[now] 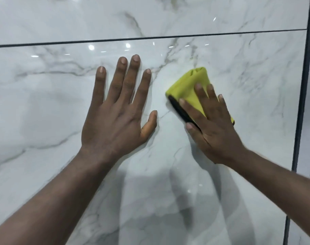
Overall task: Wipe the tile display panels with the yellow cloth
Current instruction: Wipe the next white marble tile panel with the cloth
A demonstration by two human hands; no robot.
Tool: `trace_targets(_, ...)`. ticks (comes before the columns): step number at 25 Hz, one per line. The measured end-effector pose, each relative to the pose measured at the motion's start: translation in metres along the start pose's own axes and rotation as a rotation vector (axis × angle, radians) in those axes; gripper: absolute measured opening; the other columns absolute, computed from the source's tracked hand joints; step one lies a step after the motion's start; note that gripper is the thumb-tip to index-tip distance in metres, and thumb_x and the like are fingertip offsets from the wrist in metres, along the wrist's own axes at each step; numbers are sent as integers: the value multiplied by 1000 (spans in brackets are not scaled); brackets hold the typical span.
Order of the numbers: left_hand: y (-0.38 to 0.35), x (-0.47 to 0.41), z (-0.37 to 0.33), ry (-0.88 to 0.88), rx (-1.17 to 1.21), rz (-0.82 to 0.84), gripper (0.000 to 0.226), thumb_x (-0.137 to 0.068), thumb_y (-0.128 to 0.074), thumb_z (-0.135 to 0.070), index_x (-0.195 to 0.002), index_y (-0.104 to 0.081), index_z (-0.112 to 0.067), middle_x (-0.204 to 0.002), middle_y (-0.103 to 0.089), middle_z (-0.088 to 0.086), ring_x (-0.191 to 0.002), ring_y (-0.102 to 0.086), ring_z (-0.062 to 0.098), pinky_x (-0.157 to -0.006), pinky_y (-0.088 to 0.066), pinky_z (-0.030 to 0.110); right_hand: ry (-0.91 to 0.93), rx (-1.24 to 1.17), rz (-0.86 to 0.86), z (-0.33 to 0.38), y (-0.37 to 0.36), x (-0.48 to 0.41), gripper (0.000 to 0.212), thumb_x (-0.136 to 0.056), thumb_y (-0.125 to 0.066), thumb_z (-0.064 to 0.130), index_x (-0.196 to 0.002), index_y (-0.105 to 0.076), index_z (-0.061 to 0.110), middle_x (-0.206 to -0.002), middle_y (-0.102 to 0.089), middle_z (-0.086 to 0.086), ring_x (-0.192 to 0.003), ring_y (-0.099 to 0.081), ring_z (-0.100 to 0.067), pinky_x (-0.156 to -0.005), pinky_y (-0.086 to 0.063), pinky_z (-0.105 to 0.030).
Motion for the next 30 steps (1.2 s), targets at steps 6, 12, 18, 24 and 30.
trace_targets(6, -3, 1, -2, -2, -36, -30, 84, -111, -32, -57, -174, -4, -11, -181, 1, 20, -168, 0, 39, -131, -9, 69, -477, -202, -223, -44, 12, -27, 66, -108, -45, 32, -168, -20, 40, -179, 1, 0, -165, 2, -25, -128, -13, -63)
trace_targets(12, -2, 0, -1, -9, -56, -34, 83, -111, -32, -57, -174, -9, -9, -180, -3, 21, -168, -3, 39, -132, -10, 68, 28, 13, -63, 0, 0, -7, 61, -111, -51, 32, -167, -26, 38, -178, -5, 2, -165, -2, -25, -130, -15, -58)
trace_targets(18, 1, -1, 2, -17, -22, -20, 85, -108, -33, -59, -174, -10, -10, -181, 1, 18, -168, 1, 36, -134, -4, 63, -643, -207, -309, -2, 3, -37, 66, -109, -44, 34, -169, -19, 35, -179, 0, -3, -165, -2, -29, -128, -18, -60)
trace_targets(24, 12, 22, 34, -93, 29, -45, 84, -107, -39, -56, -172, -22, -7, -181, -8, 15, -169, -5, 31, -135, -5, 59, -372, -136, -188, 27, -2, -35, 62, -110, -39, 39, -169, -20, 35, -179, 3, 2, -165, 1, -24, -132, -11, -52)
trace_targets(30, 32, 67, 80, -72, 73, -39, 84, -106, -41, -57, -172, -25, -7, -182, -6, 14, -169, -4, 31, -134, -12, 61, -322, -170, -57, 80, -9, -35, 65, -111, -40, 36, -170, -14, 34, -177, 13, 5, -164, 10, -25, -129, -7, -54)
Point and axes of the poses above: each hand's wrist, its own x-axis away from the middle knuckle, its own y-axis out of the back of the hand, z = x × y, the point moved 3 cm from there along -x, towards the middle knuckle
